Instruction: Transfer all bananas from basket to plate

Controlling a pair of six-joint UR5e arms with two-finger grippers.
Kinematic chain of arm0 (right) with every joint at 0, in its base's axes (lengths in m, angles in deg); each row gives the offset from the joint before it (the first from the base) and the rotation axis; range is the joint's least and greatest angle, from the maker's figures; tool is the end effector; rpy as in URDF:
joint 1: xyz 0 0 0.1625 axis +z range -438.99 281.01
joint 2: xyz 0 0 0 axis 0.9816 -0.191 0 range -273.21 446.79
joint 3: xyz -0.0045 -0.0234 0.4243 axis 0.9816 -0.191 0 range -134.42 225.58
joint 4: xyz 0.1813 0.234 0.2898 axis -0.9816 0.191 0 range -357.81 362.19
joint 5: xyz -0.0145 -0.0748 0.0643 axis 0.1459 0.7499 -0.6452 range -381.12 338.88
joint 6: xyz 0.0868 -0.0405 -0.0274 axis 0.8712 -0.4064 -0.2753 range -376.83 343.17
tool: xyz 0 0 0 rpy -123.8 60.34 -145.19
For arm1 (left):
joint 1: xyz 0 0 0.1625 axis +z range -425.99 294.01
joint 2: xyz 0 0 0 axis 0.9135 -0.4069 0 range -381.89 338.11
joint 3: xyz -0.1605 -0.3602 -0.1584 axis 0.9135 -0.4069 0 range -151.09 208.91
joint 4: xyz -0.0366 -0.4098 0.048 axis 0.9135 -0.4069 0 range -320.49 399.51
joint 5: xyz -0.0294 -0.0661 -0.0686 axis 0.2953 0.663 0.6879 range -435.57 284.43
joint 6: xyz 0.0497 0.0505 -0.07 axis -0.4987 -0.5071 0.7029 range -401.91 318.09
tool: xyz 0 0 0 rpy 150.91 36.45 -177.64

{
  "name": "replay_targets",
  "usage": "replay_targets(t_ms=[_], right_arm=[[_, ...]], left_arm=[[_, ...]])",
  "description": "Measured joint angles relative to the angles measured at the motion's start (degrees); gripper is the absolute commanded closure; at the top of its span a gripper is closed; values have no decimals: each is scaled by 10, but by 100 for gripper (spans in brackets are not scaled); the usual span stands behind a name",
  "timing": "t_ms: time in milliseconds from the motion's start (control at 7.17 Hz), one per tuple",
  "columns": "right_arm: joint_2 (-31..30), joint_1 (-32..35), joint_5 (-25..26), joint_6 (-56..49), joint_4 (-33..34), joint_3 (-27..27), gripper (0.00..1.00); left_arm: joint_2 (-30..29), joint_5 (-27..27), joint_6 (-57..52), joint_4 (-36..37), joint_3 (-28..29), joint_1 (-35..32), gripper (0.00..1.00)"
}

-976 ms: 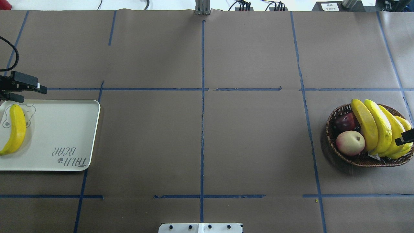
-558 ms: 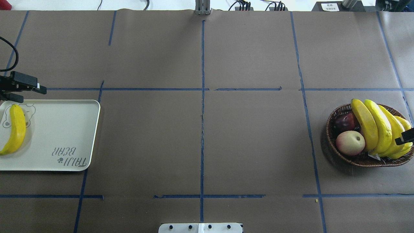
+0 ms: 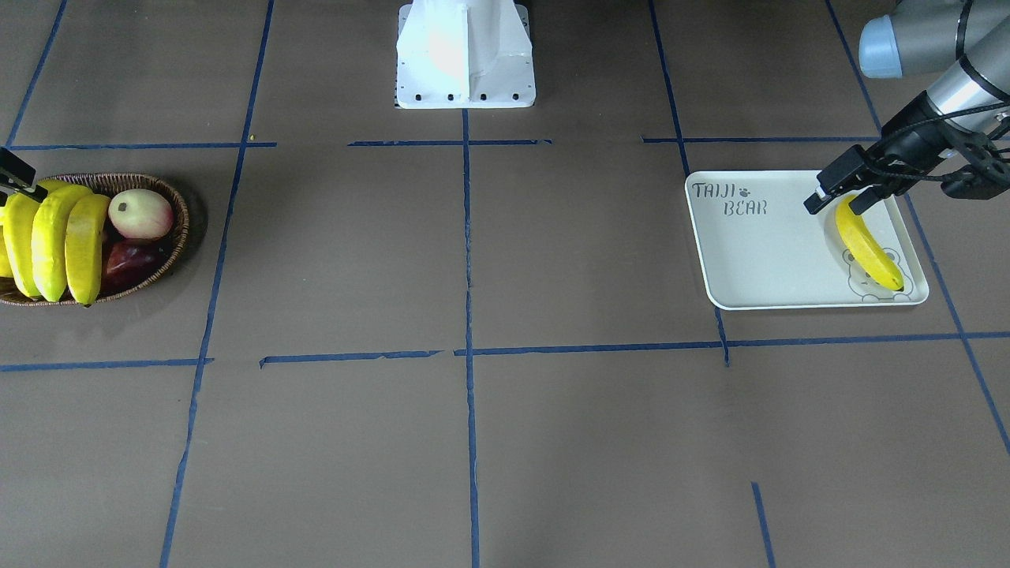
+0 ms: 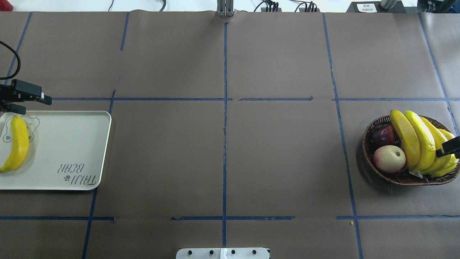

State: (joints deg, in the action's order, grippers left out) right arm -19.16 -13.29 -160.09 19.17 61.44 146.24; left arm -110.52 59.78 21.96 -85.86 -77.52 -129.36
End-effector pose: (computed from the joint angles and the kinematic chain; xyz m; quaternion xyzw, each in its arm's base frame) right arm -0.1082 -0.3812 0.6234 -0.0297 -0.4503 -0.0004 0.8924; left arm 0.1620 -0.4625 0.4531 0.0291 0.5247 -0.1109 0.8435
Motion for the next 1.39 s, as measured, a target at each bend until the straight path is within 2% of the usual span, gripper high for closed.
replay_targets(t_ms=[139, 279, 558, 836, 1115, 1394], right_arm=[[2, 0, -1, 0, -1, -3, 82], [2, 1, -2, -2, -2, -4, 97], [0, 14, -5, -5, -3, 6, 99], [-8, 60, -11, -6, -2, 35, 99], [-22, 121, -20, -6, 1, 79, 100], [-14, 144, -22, -4, 6, 126, 100]], left_arm=[[0, 0, 0, 0, 0, 0, 0], [0, 0, -1, 0, 1, 0, 0], [0, 0, -1, 0, 1, 0, 0], [0, 0, 0, 0, 1, 0, 0], [0, 1, 0, 0, 0, 0, 0], [0, 3, 1, 1, 1, 0, 0]])
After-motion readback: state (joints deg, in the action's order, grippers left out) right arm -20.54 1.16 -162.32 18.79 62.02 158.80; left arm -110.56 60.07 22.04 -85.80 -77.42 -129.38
